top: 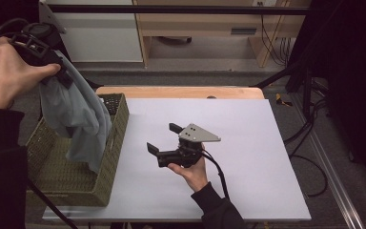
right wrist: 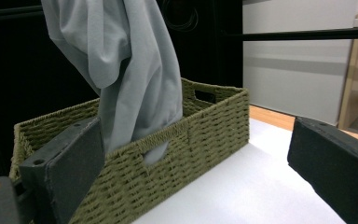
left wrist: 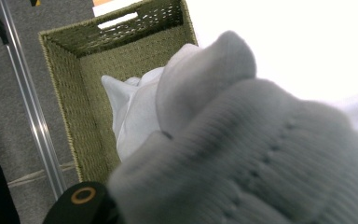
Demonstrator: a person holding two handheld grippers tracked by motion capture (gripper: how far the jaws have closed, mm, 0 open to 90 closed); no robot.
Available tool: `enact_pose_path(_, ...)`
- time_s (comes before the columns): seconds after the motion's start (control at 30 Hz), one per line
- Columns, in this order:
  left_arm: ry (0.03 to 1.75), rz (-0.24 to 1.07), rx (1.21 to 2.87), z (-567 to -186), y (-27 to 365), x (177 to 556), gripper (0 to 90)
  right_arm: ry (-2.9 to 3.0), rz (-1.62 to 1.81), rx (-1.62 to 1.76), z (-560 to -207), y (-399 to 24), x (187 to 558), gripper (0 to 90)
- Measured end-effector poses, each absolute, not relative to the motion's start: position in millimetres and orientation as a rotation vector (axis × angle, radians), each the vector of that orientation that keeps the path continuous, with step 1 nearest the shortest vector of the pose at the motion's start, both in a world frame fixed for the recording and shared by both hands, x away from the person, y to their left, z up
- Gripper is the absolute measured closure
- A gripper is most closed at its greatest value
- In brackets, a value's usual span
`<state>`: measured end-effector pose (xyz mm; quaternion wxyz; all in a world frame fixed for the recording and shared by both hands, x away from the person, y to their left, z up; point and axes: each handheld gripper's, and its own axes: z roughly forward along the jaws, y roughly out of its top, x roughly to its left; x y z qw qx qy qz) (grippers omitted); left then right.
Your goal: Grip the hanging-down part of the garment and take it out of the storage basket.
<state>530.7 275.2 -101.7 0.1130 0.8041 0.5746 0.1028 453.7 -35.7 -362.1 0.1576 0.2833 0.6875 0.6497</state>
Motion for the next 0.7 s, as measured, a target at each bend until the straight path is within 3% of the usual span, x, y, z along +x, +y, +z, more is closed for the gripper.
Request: enact_pose_path(0.7, 1.669, 0.308, 2.377, -93.9, 271.2, 536.3, 76.0, 2.054, 1.881, 0.762, -362.9, 32.8, 476.9, 6.1)
